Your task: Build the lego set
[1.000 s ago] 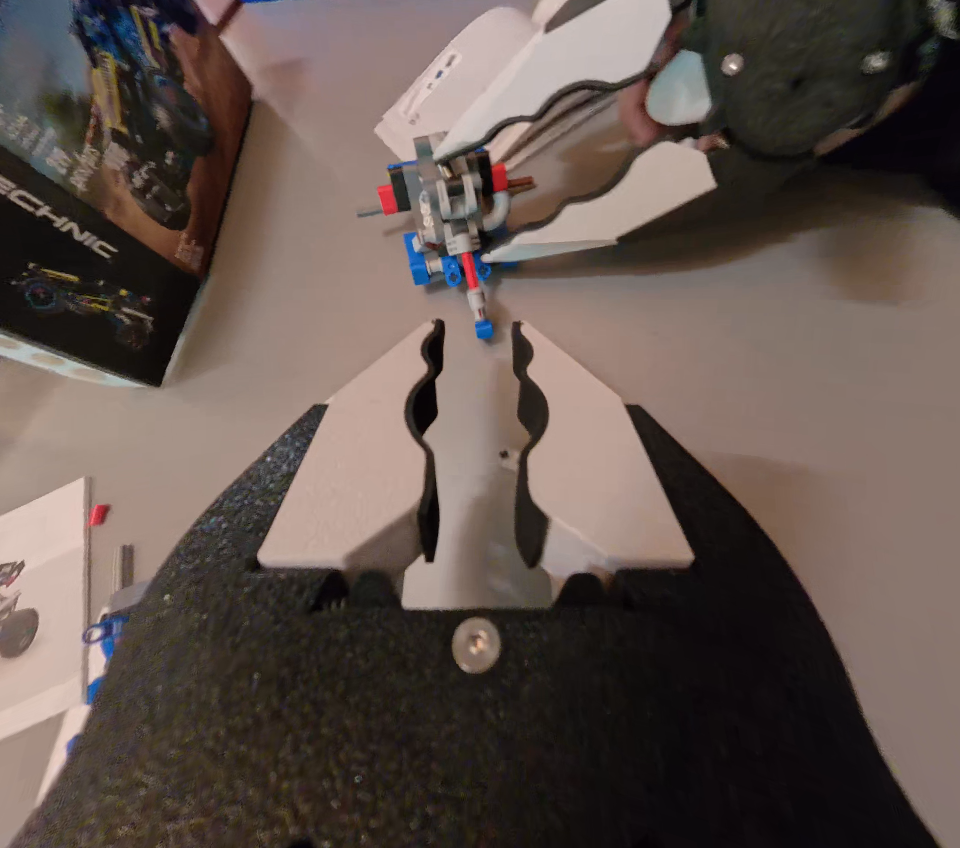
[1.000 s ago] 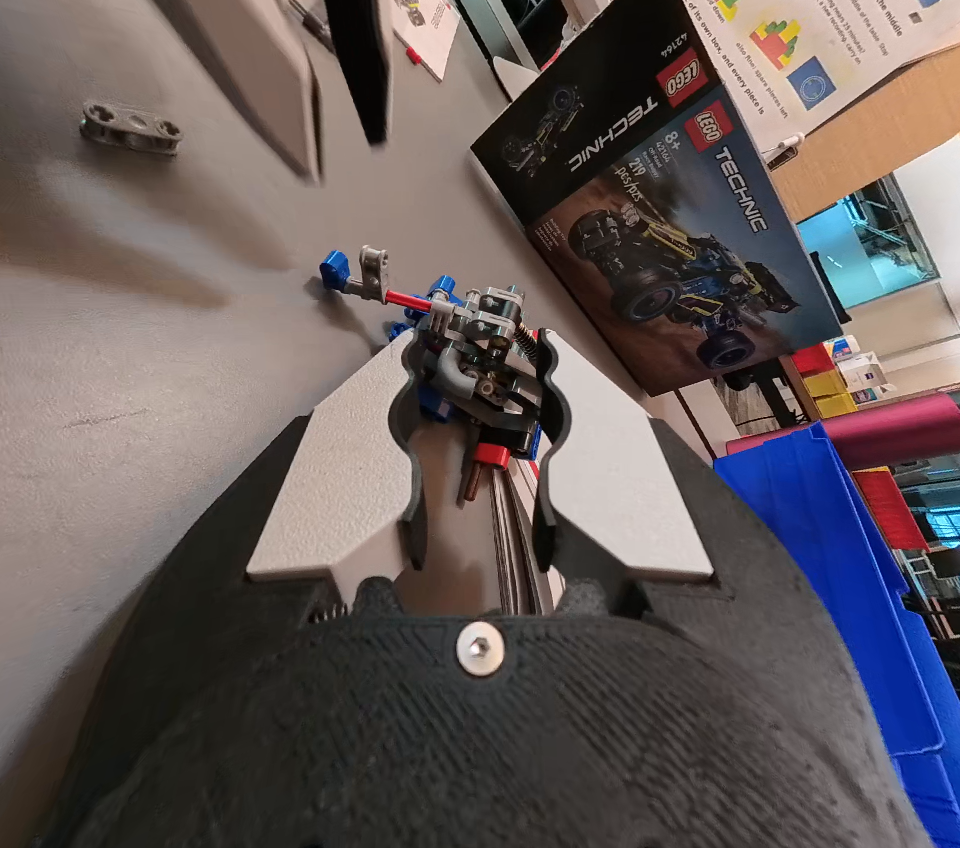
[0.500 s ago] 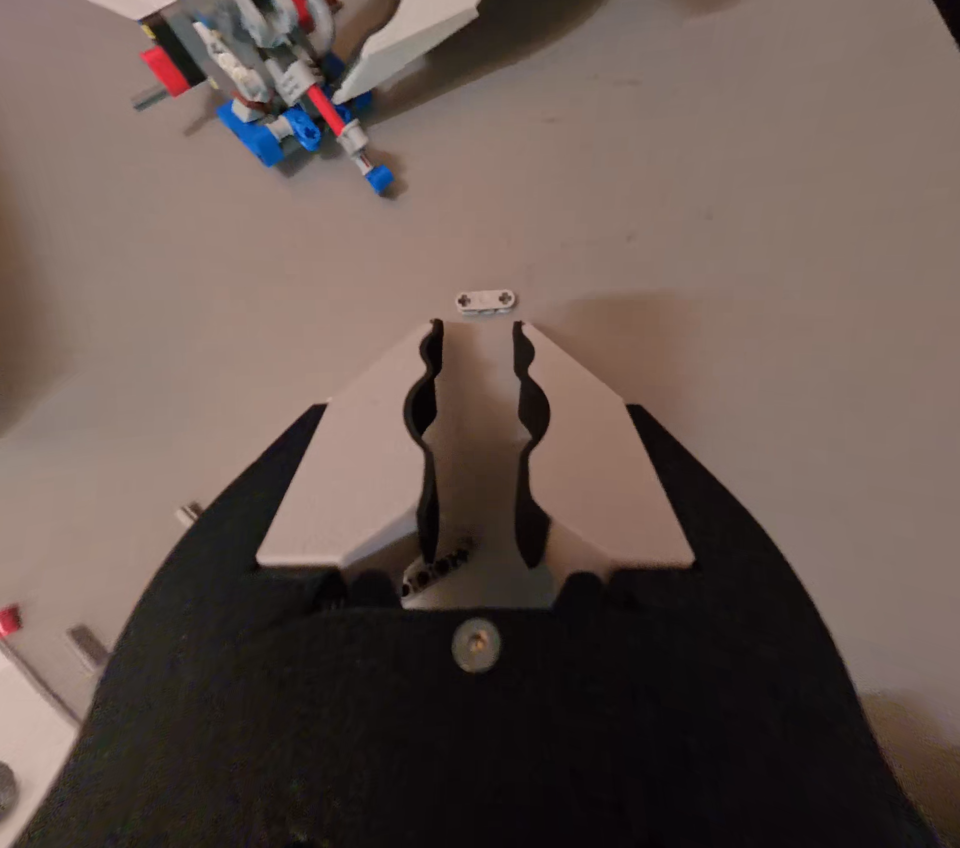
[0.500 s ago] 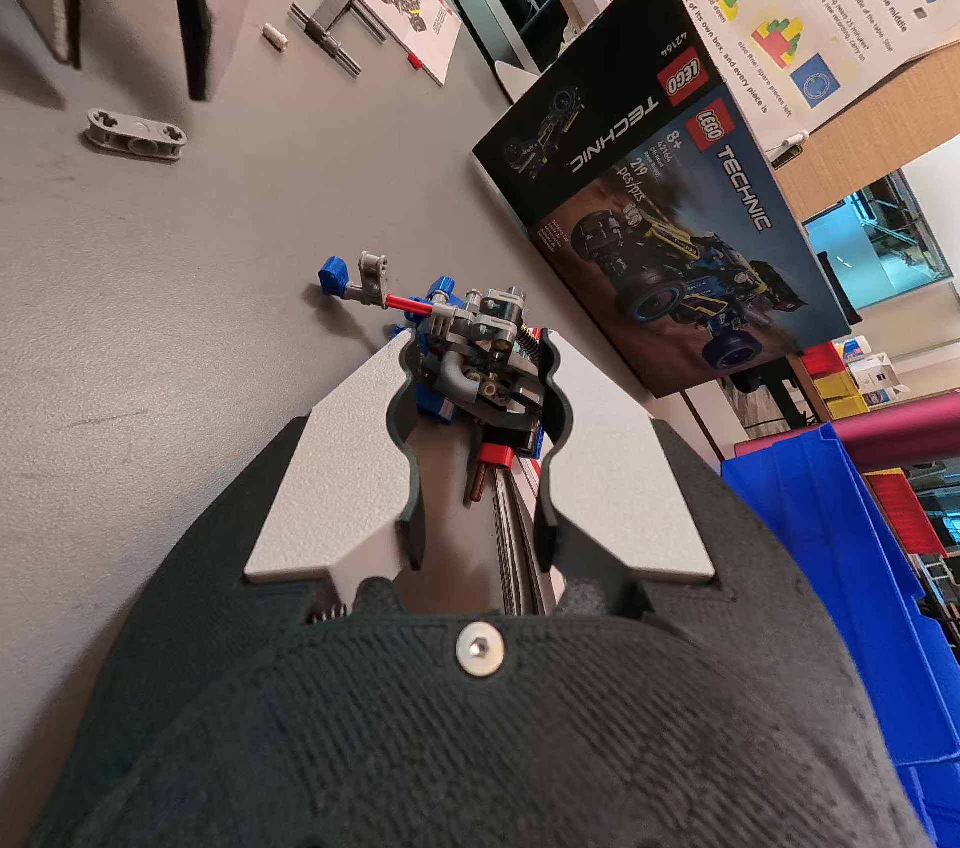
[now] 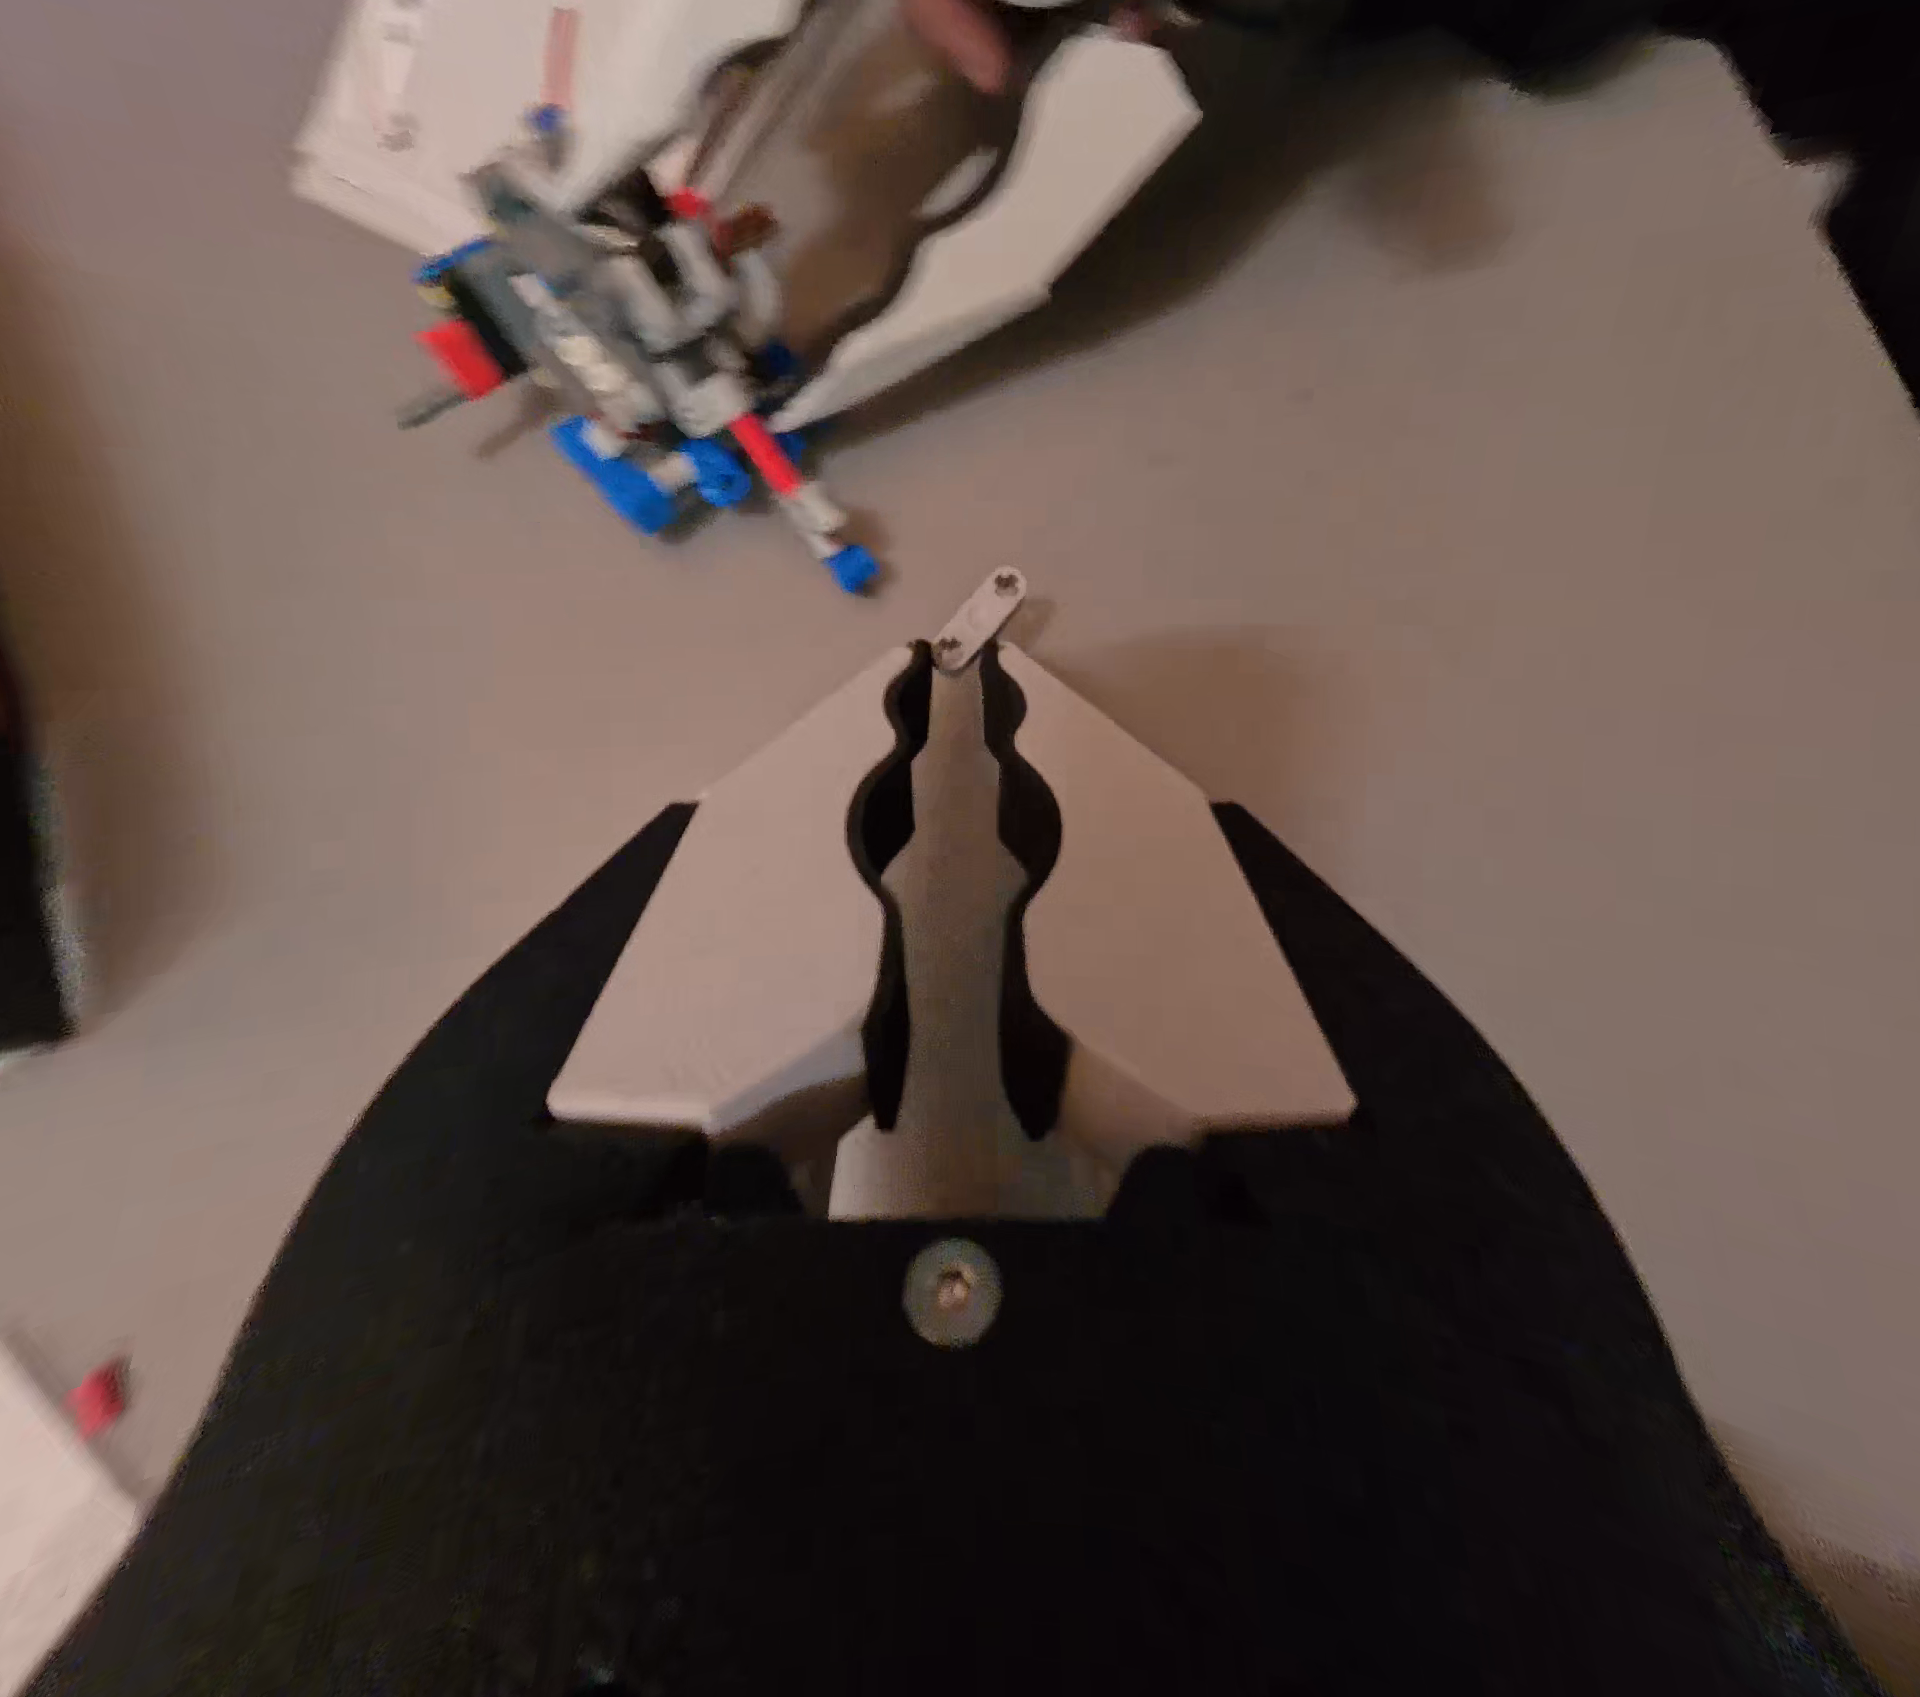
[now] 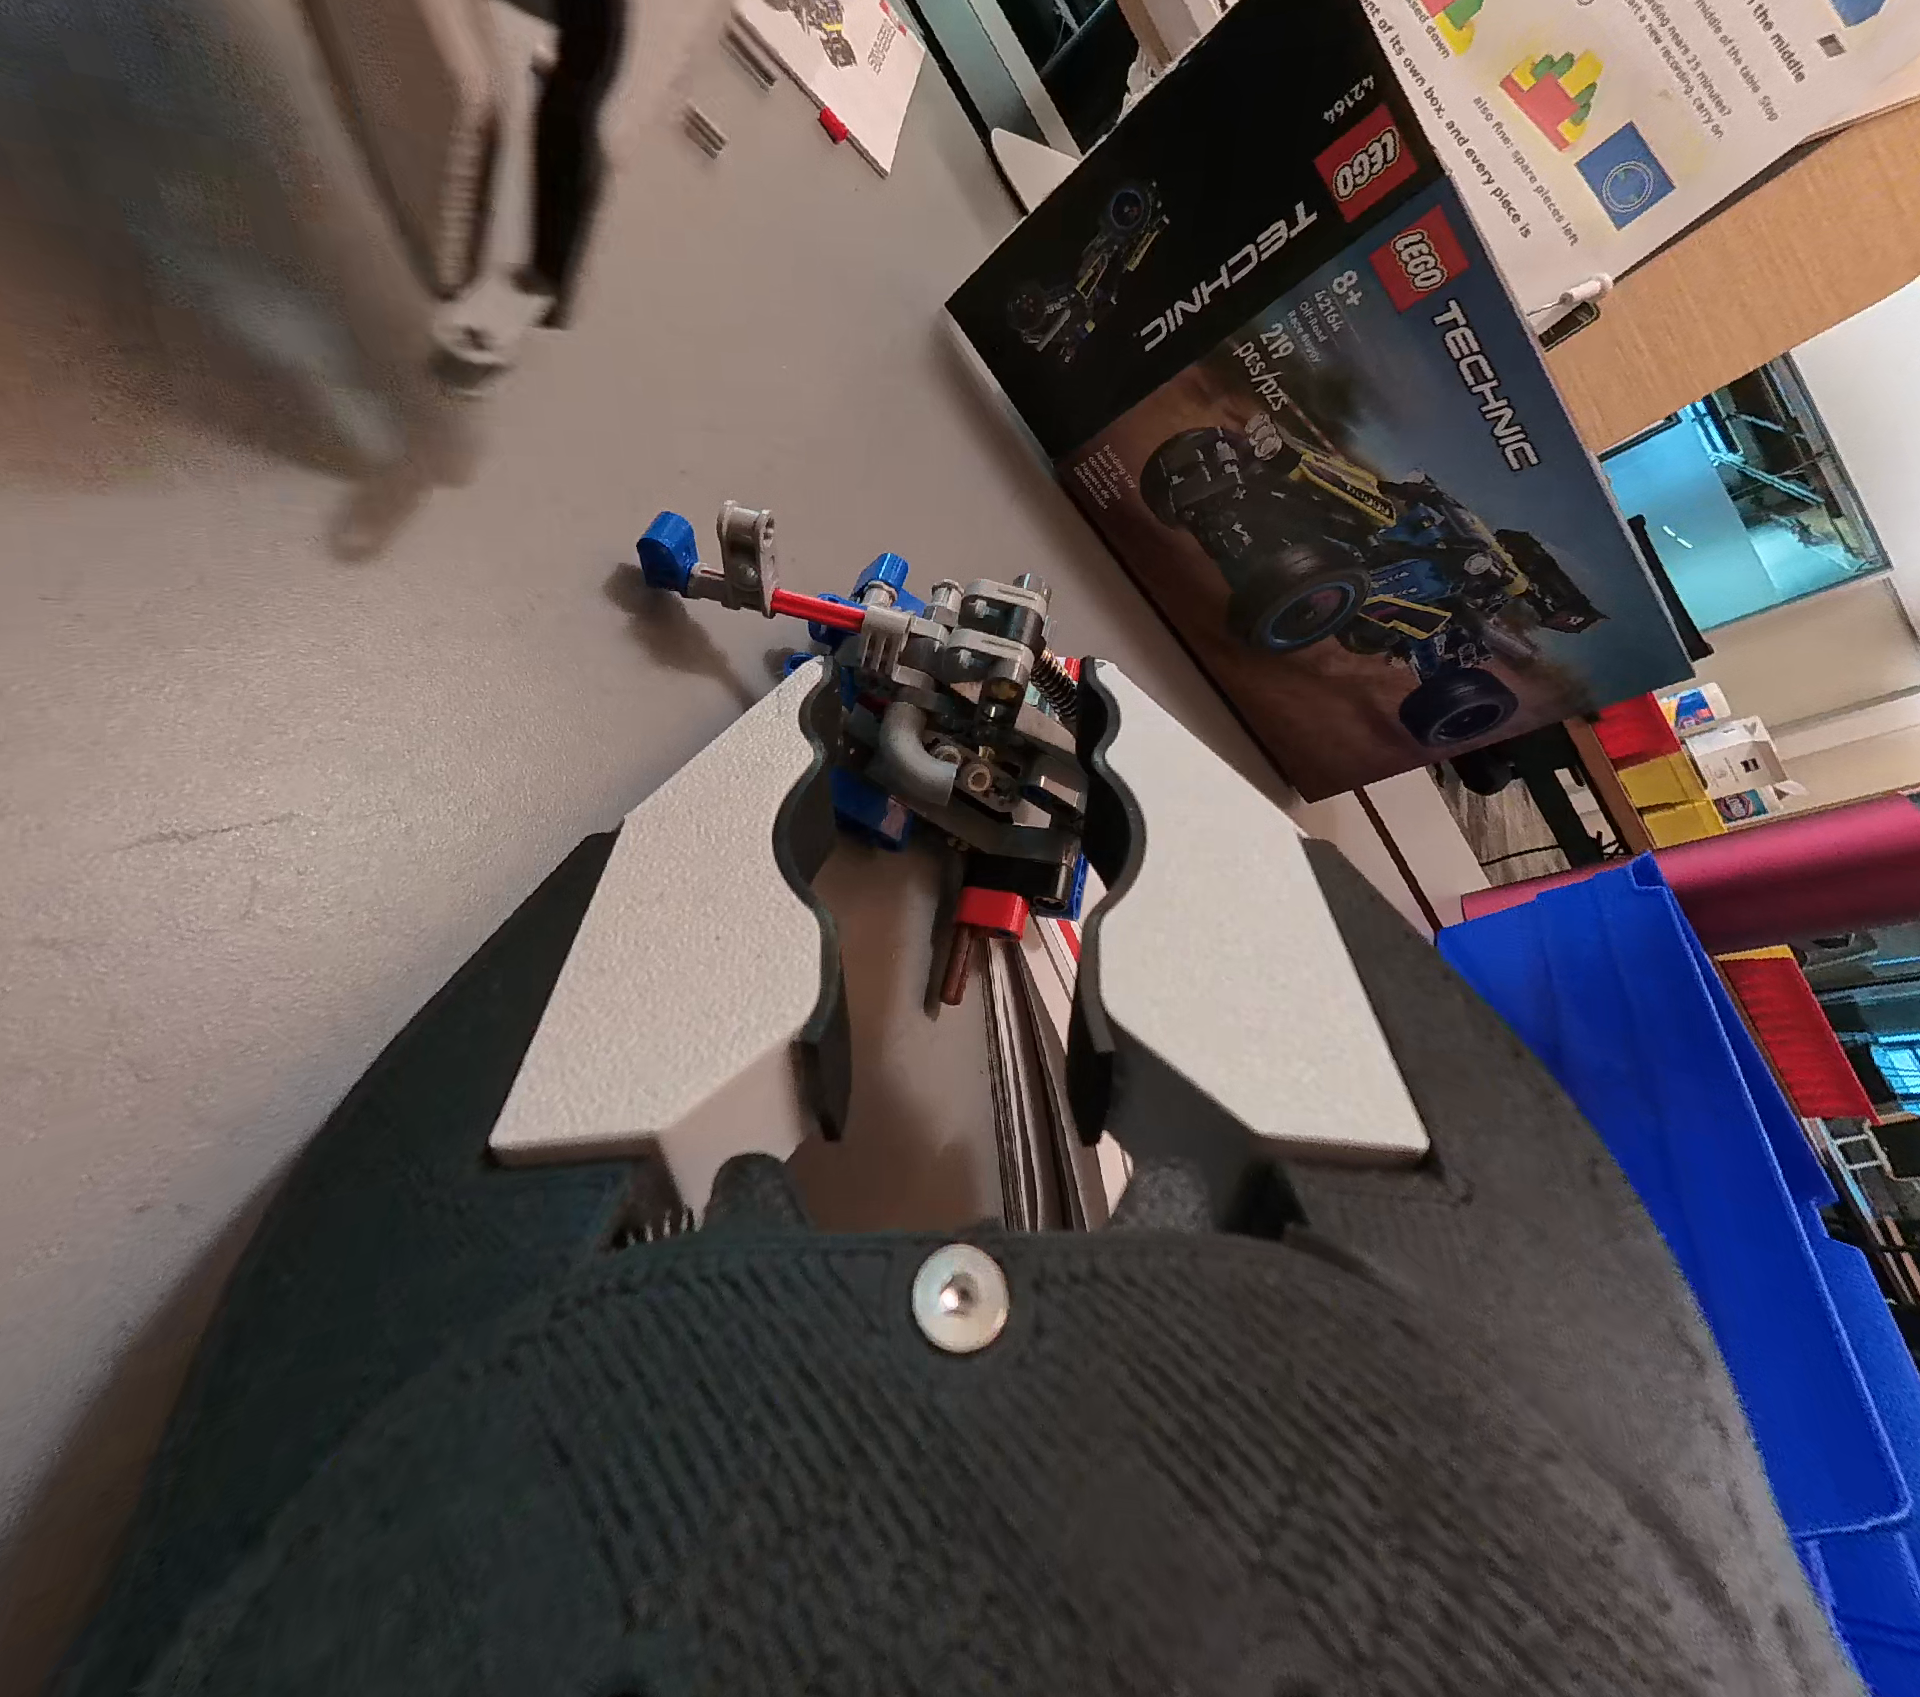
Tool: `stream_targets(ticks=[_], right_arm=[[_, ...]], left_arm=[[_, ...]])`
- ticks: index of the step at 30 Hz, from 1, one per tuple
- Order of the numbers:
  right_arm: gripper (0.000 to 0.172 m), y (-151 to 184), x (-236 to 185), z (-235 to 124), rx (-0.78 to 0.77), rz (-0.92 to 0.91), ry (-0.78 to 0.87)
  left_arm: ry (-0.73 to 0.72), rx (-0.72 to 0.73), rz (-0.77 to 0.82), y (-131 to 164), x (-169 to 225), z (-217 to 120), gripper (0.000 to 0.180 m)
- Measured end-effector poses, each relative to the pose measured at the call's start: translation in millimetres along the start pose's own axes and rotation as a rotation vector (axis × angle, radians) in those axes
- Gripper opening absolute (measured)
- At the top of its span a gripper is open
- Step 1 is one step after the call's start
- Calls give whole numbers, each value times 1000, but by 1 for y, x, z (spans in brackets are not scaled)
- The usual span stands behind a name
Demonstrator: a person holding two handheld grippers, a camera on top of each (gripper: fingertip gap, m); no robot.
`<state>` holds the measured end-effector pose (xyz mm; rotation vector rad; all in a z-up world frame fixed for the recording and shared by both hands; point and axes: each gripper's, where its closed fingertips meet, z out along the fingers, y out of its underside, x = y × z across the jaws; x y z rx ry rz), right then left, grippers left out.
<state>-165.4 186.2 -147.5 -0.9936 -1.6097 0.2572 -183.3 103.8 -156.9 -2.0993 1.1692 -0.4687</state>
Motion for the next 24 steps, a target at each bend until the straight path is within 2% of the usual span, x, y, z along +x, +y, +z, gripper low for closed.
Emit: stream_targets(ticks=[3, 8, 12, 15, 21, 23, 24], right_arm=[[43, 0, 0, 0, 0, 0, -1], [43, 0, -1, 0, 0, 3, -4], [43, 0, -1, -1, -4, 5, -4], [43, 0, -1, -1, -3, 0, -3], [43, 0, -2, -1, 0, -12, -7], [42, 0, -2, -1, 0, -14, -8], [43, 0, -2, -2, 0, -13, -9]], left_arm=[[-140, -27, -75, -7, -22, -9, 6], [-216, 9, -226, -21, -36, -15, 6], [-280, -53, -272, -15, -43, -12, 4], [-298, -154, -317, 4, -42, -8, 4], [-166, -116, -484, 27, -28, 0, 3], [-67, -107, -495, 29, -13, 7, 4], [-78, -106, -480, 31, -13, 9, 5]])
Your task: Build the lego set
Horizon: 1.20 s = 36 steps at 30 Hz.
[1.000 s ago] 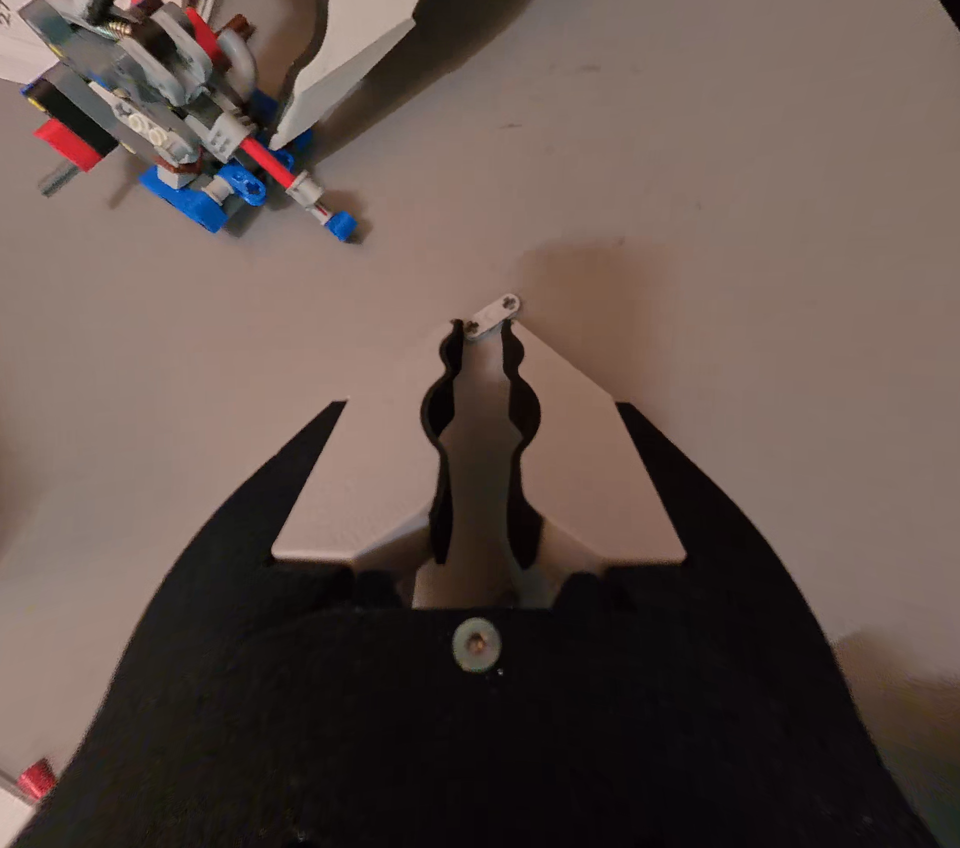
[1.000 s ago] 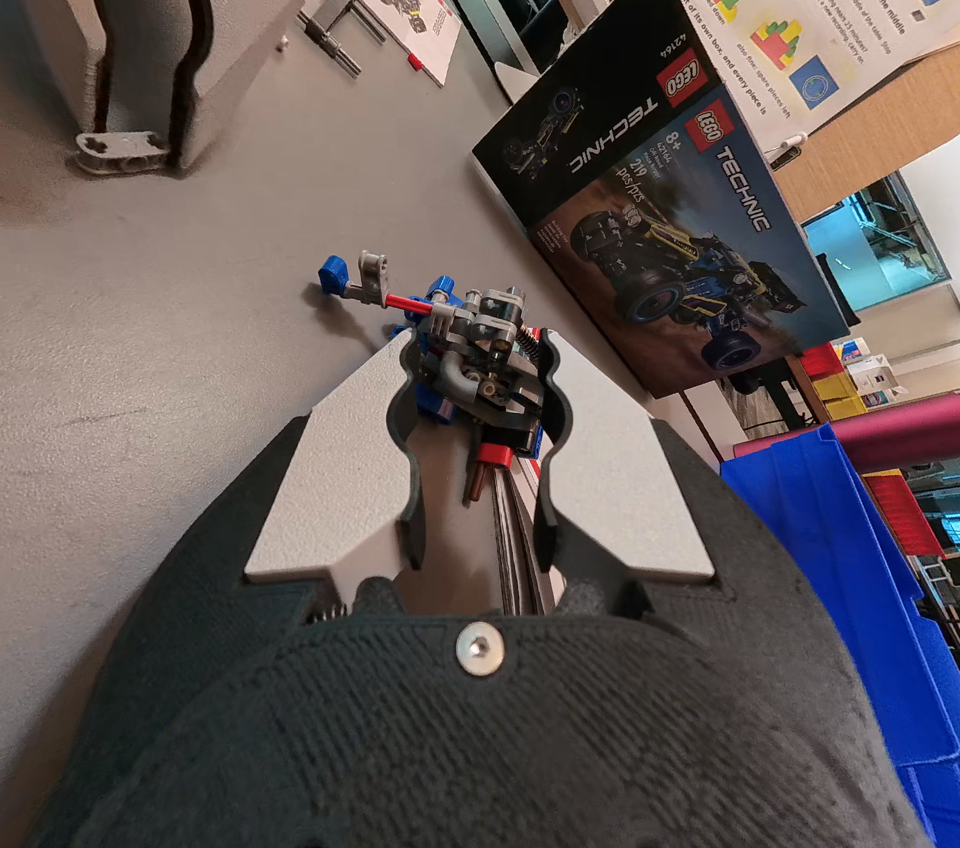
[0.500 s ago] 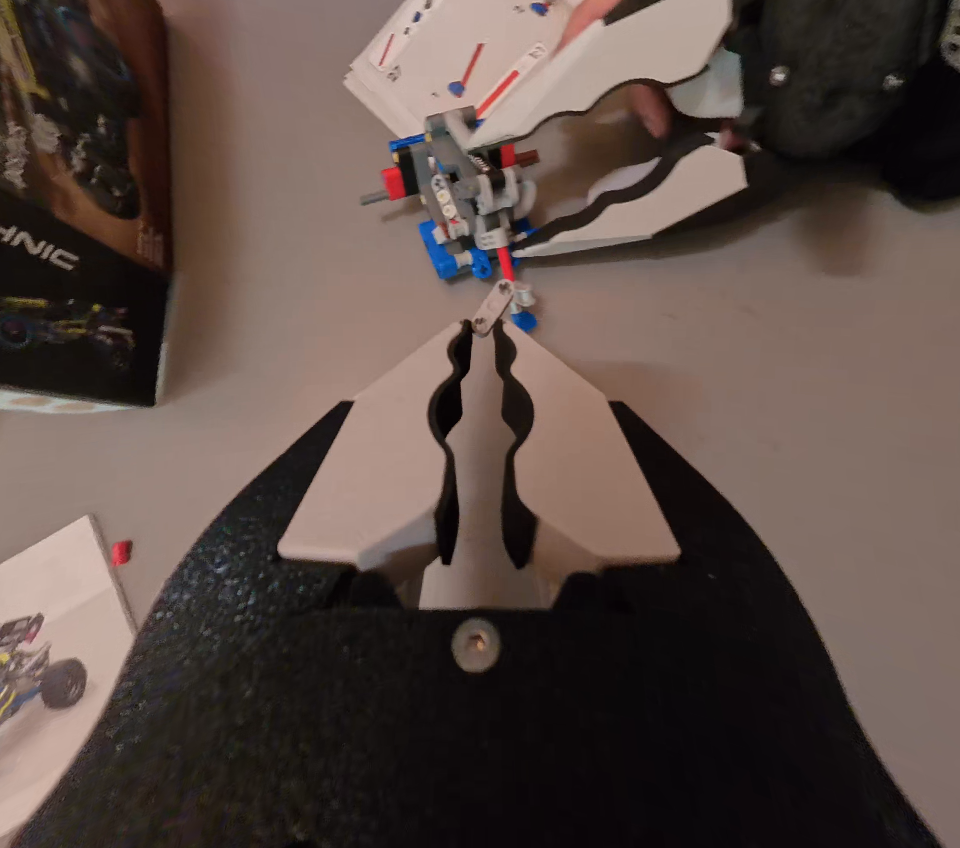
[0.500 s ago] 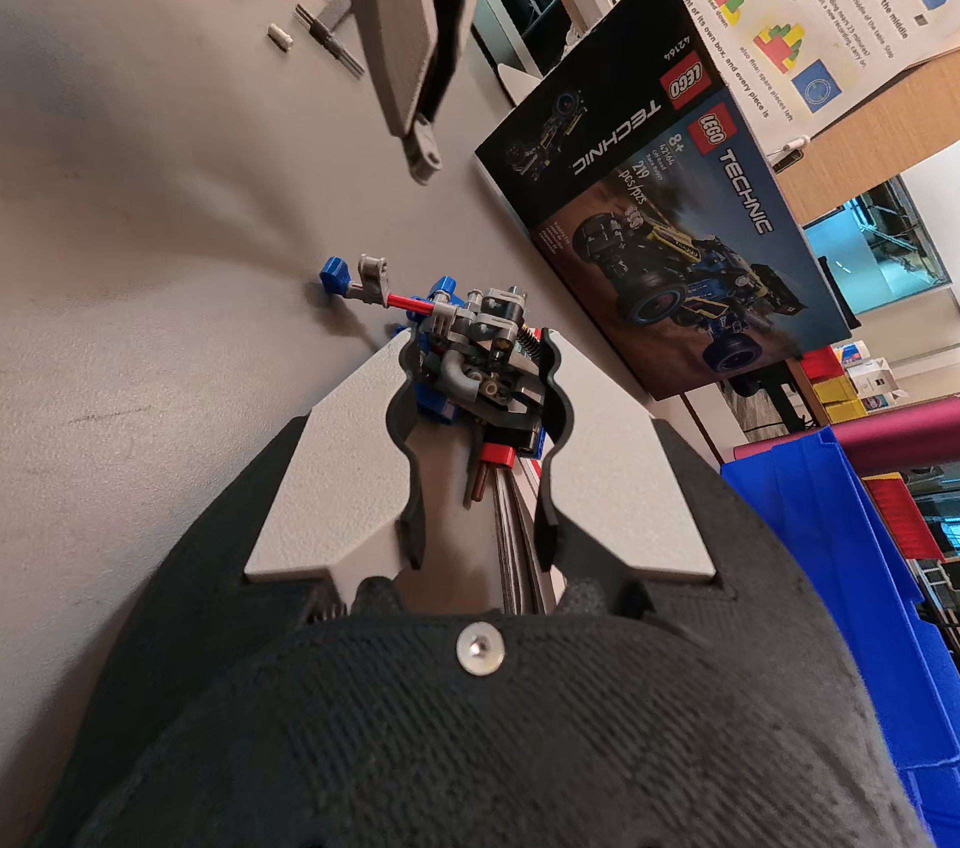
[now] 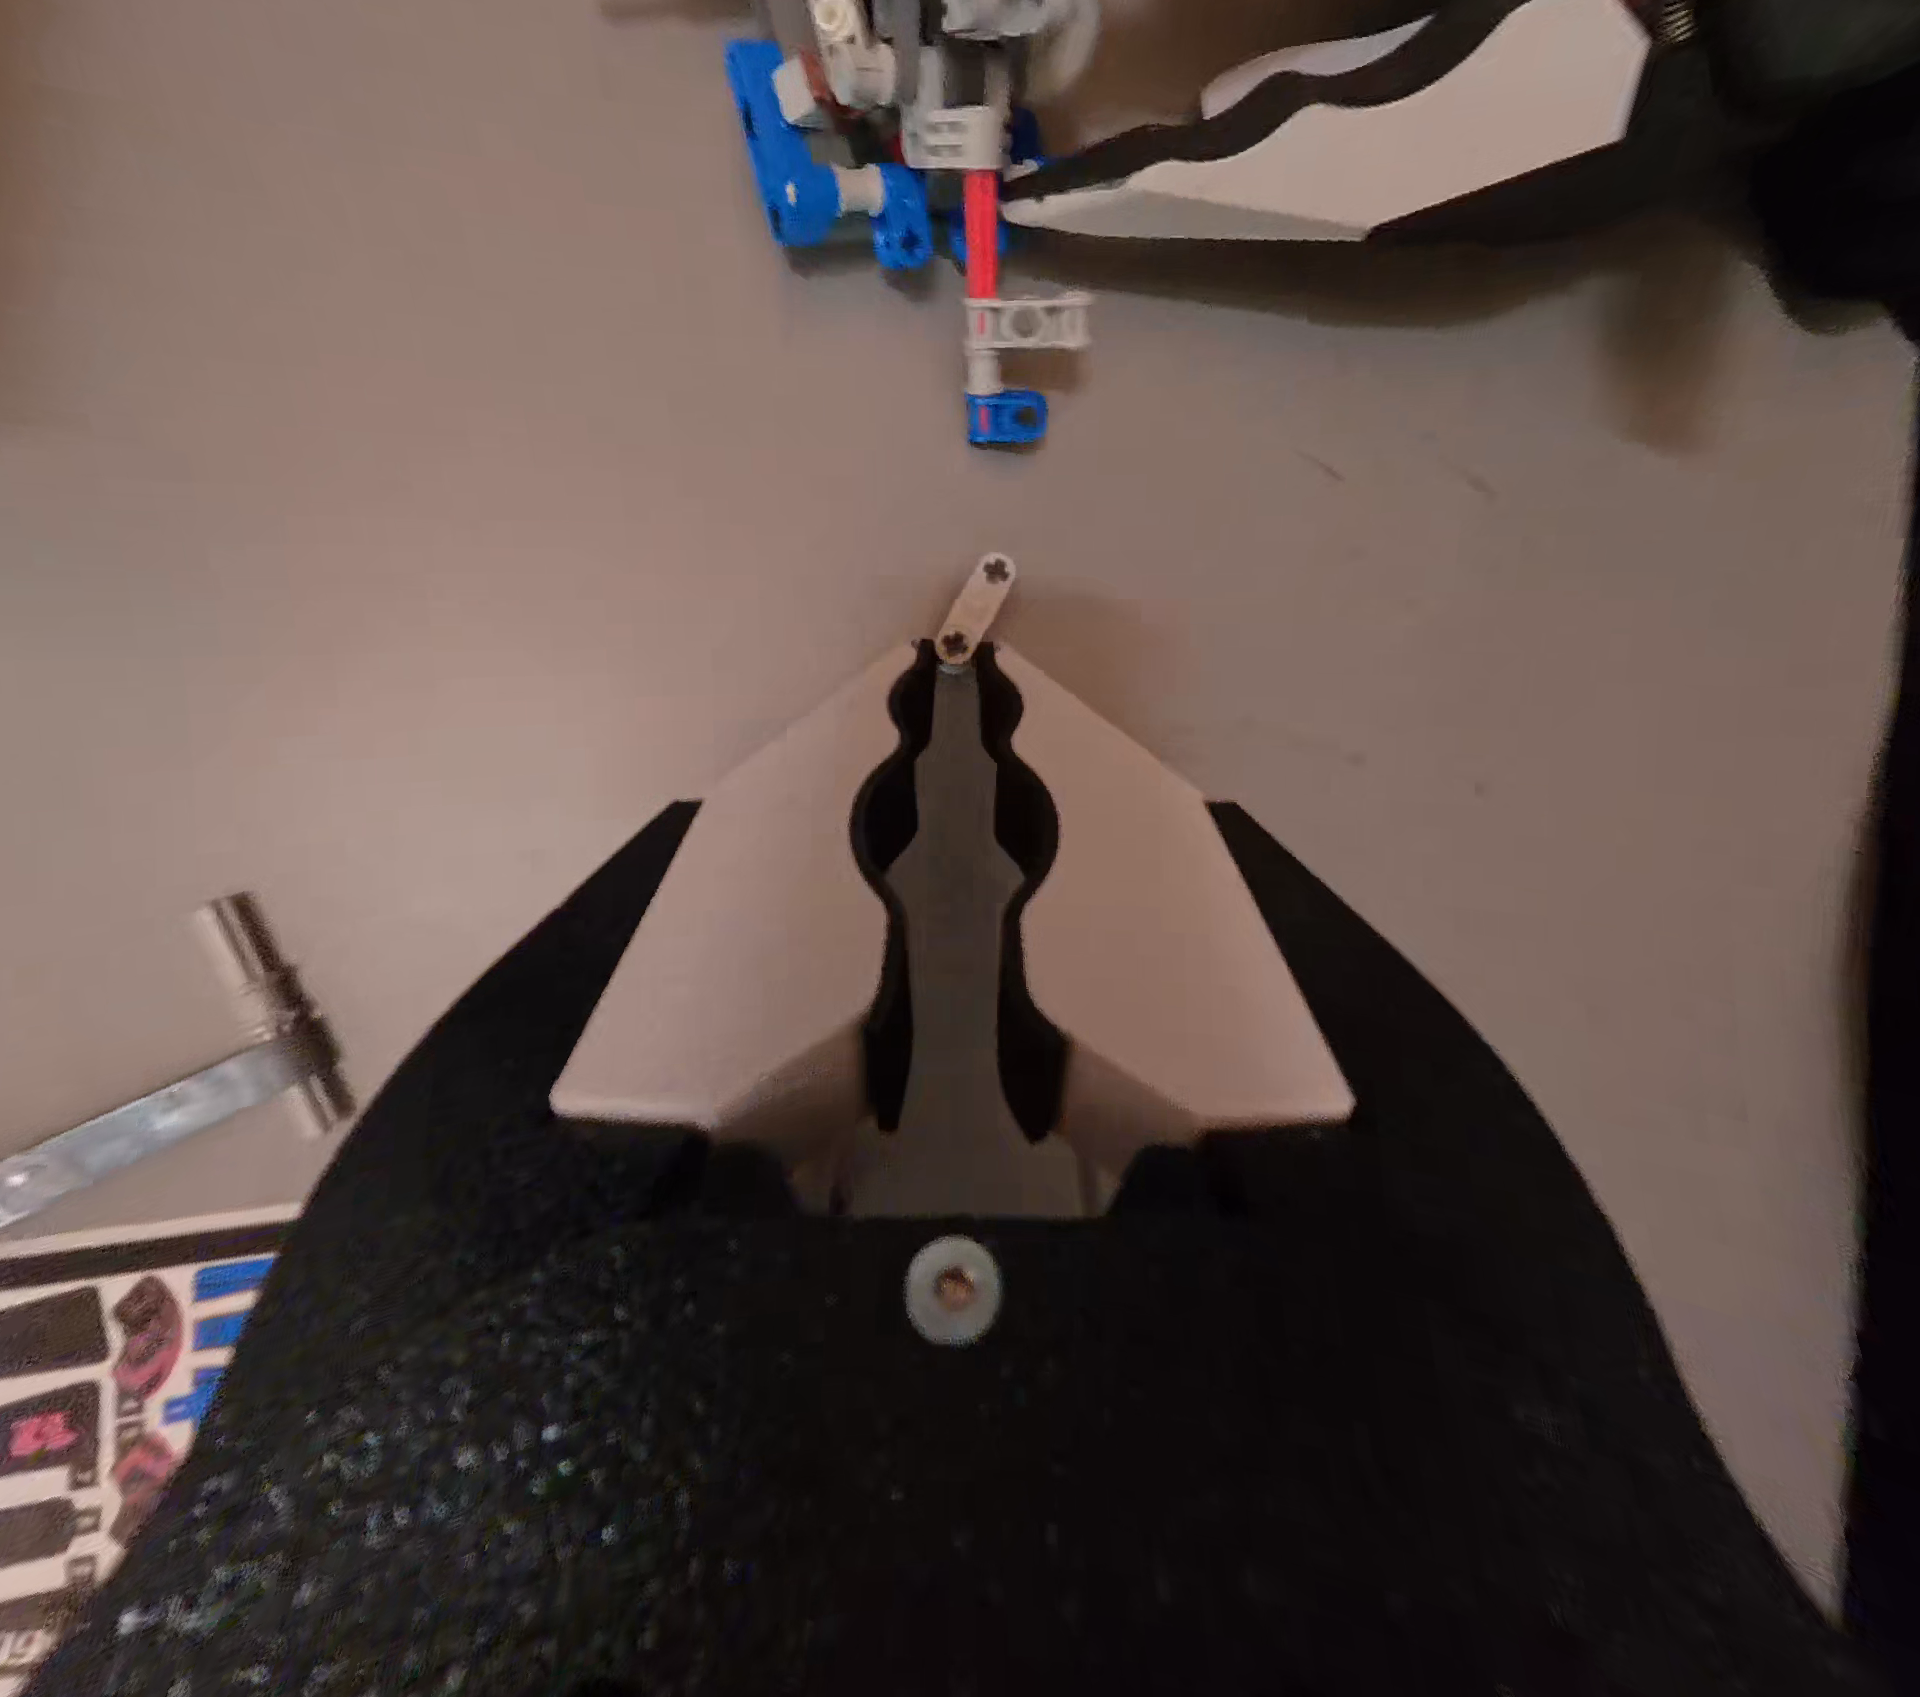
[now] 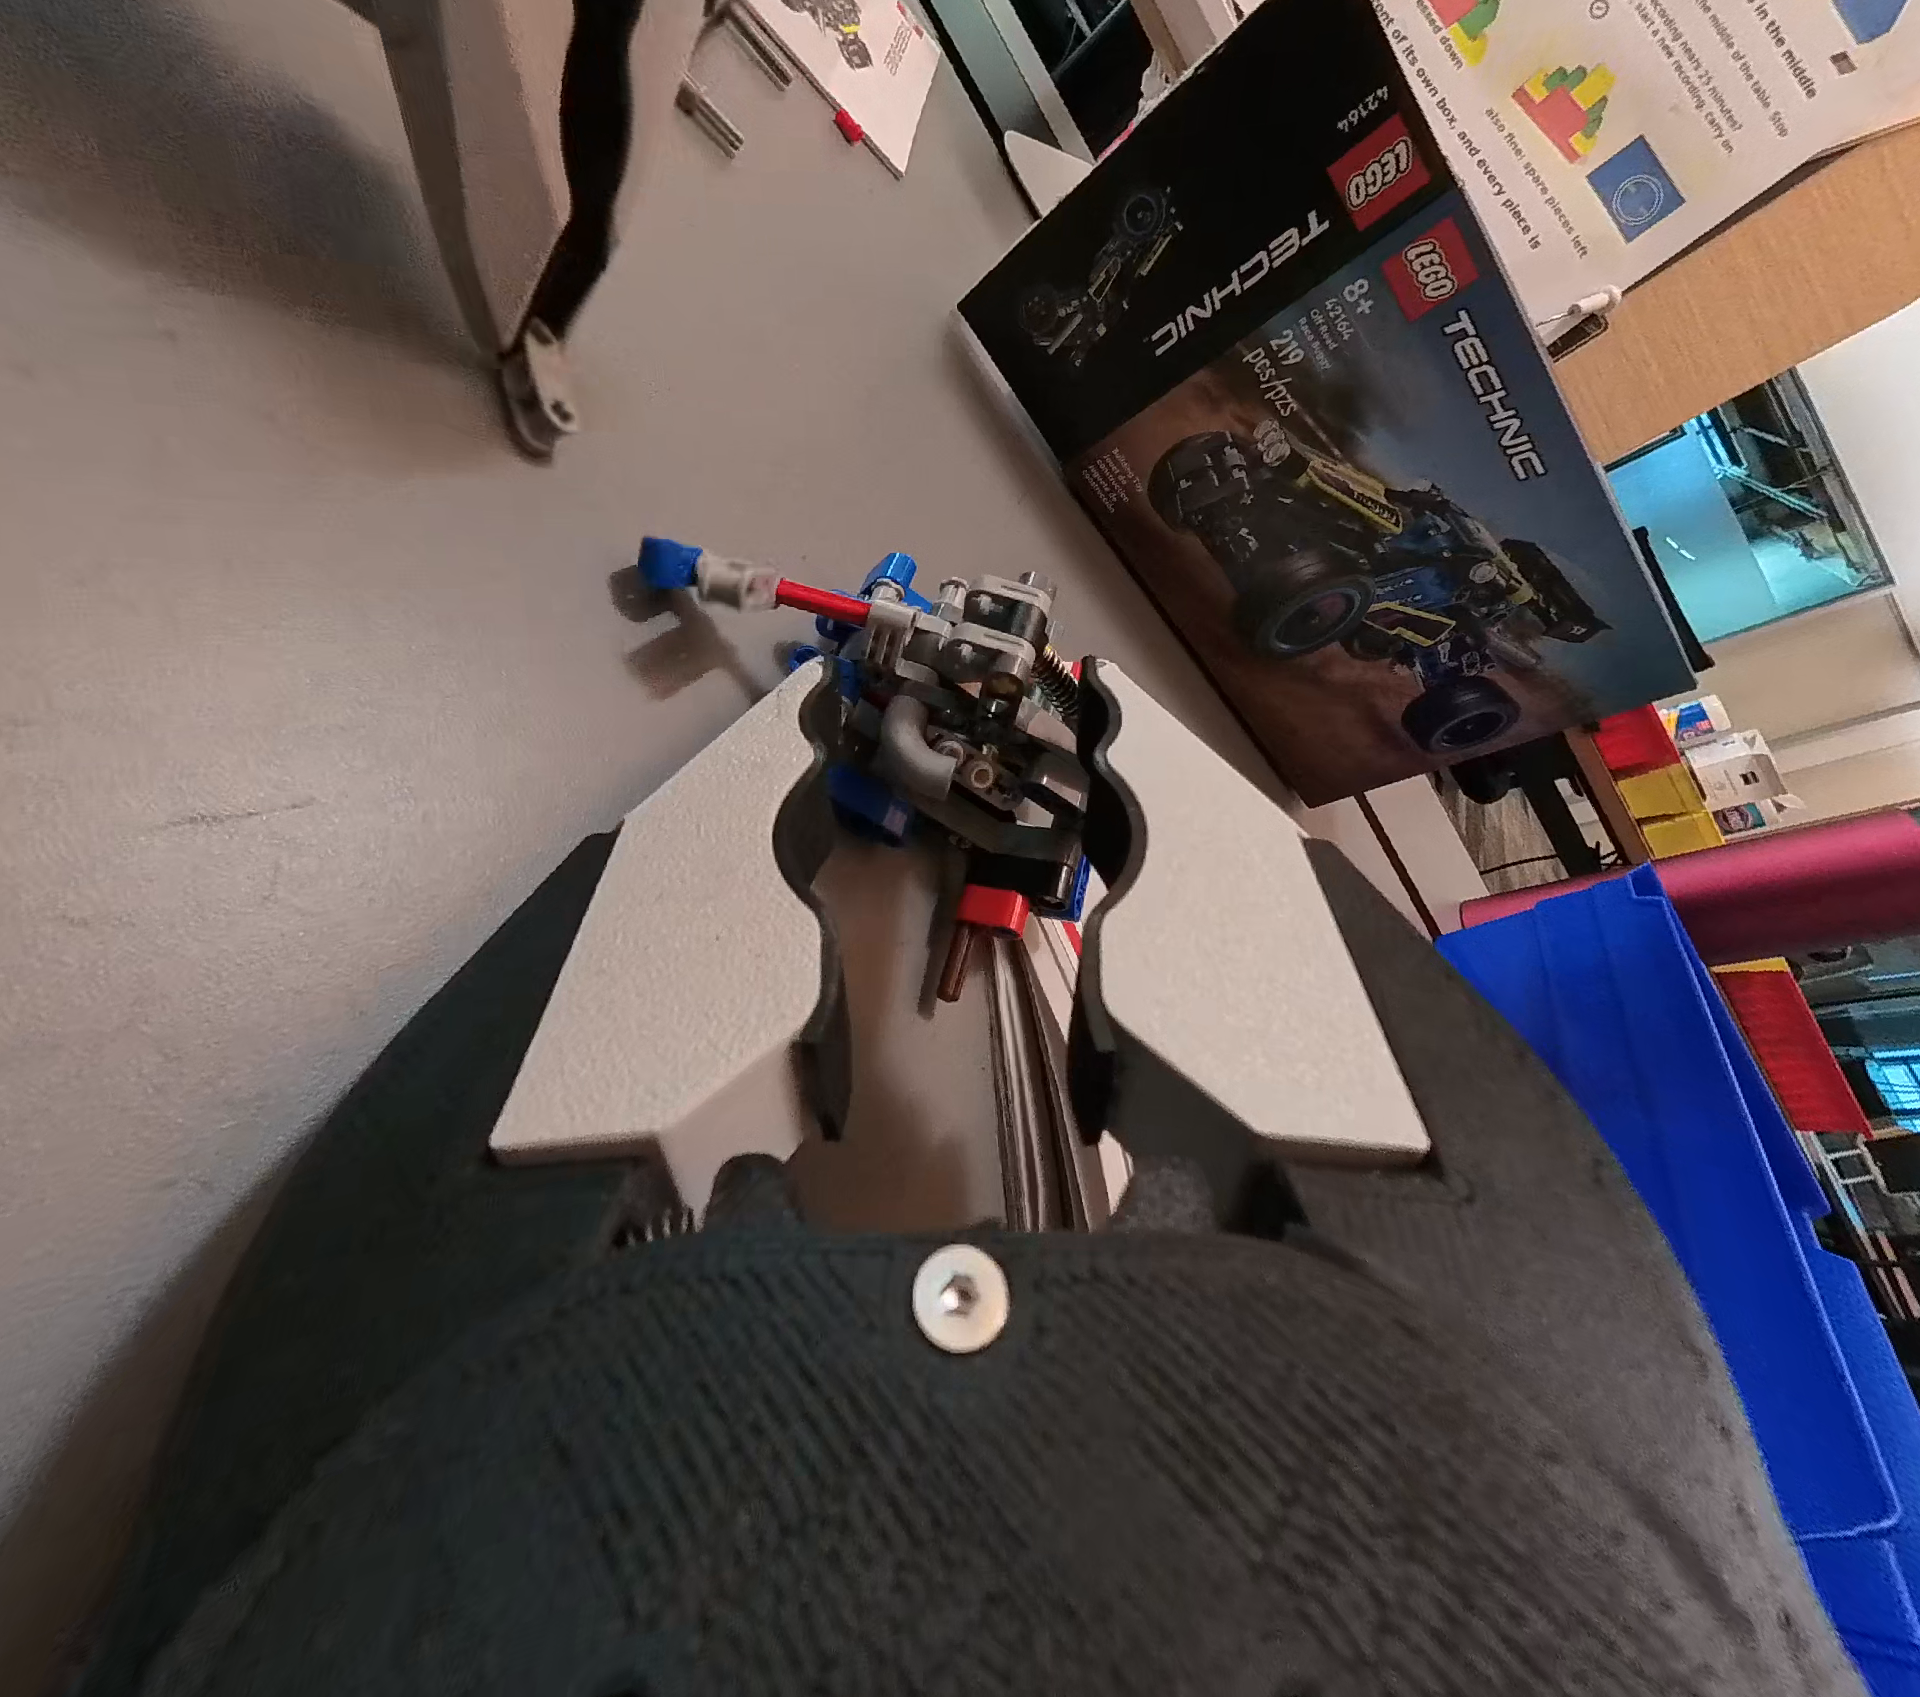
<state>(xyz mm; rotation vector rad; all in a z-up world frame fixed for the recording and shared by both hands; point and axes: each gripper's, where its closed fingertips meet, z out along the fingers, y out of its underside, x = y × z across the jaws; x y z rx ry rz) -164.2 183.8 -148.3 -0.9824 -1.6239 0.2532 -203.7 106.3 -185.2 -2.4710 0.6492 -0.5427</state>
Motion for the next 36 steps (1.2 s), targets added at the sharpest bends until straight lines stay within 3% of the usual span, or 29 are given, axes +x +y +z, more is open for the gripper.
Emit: stream_targets(ticks=[3, 7, 10, 13, 16, 21, 25, 36], right_arm=[[43, 0, -1, 0, 3, 2, -3], [43, 0, 0, -1, 2, 19, -4], [42, 1, 1, -1, 3, 26, -6], [41, 1, 1, -1, 6, 22, -4], [41, 1, 1, 0, 6, 21, 0], [40, 1, 2, 0, 5, 21, 4], [40, 1, 2, 0, 8, 18, 3], [46, -2, -4, -1, 44, -10, -35]], left_arm=[[-84, 40, 75, -3, -8, -6, 35], [-215, 169, 115, -34, -8, -25, 48], [-280, 187, 210, -53, 11, -10, 44], [-462, 104, 344, -49, 10, 8, 32], [-487, 46, 308, -40, 14, 28, 24], [-575, 75, 279, -42, 6, 28, 13], [-501, 94, 265, -42, 6, 30, 13], [75, 244, -77, -44, 25, 32, 13]])
